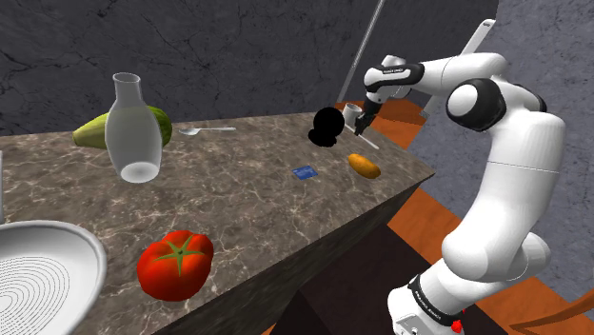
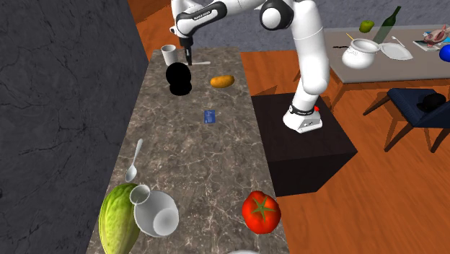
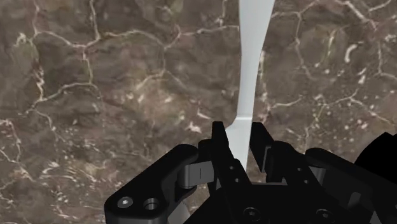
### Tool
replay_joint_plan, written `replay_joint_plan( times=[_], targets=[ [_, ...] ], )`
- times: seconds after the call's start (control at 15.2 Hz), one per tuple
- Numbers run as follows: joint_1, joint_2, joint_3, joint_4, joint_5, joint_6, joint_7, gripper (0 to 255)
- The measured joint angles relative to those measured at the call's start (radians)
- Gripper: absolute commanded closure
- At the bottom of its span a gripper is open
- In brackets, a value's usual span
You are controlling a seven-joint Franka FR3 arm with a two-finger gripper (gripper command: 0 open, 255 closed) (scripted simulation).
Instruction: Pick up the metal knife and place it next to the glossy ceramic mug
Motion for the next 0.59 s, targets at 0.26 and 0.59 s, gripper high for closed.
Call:
replay_joint_plan(
  times=[0.26, 0.59],
  targets=[
    [0.000, 0.013, 0.001, -0.027, 0.001, 0.040, 0.000, 255],
    [0.000, 0.015, 0.001, -0.027, 0.001, 0.043, 0.000, 255]
  ],
)
